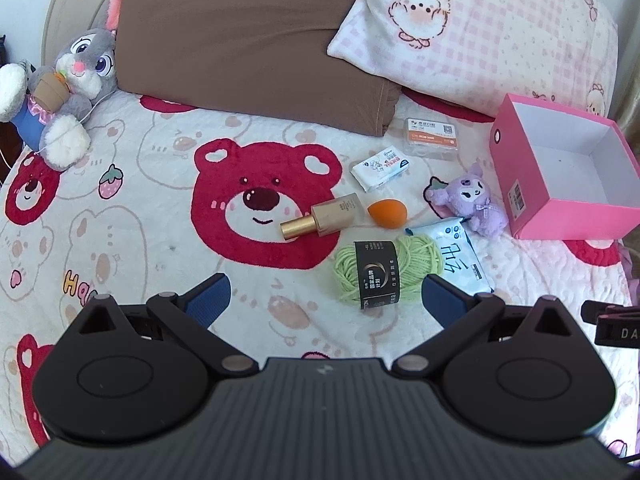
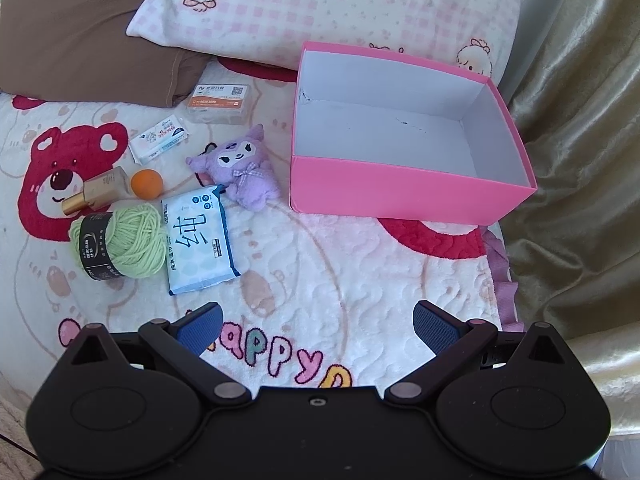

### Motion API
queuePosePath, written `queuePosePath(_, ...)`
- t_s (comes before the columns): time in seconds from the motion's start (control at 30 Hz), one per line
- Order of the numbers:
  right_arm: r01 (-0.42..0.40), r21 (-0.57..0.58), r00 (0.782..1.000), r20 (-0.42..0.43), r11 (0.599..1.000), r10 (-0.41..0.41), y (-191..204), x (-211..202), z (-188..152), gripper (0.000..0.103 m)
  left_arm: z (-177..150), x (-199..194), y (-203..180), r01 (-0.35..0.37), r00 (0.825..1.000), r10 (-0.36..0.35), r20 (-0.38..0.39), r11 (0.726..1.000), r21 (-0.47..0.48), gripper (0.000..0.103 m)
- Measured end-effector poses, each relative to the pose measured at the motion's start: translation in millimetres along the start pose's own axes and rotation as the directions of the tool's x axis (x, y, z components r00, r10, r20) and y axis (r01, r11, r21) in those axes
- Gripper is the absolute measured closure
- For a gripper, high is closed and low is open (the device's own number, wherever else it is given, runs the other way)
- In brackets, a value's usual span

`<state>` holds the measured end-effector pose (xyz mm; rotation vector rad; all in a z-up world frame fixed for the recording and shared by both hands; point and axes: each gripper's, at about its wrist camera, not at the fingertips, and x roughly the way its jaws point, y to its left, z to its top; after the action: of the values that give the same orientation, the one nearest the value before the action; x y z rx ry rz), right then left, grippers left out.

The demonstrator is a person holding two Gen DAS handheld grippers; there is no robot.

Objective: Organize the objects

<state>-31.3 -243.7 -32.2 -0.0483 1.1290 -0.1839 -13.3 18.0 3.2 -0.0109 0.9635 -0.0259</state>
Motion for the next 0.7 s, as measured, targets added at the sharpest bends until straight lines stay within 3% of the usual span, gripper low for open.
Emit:
queuePosePath(0.17,0.000,-0.012,1.000,-0.003,1.000,0.000,1.6,0.4,-0.3,0.001,-1.0,-1.9,4.3,0.007,1.000,-0.007,0.025,1.000,-0.022,0.000)
queuePosePath(0.7,0.013,-0.025,1.000,0.000,1.000,-0.013,3.5,-3.7,-0.3,0.001,1.0,-3.9,1.9,0.043,0.999,-0.043,-0.011,0.999,-0.005,0.000)
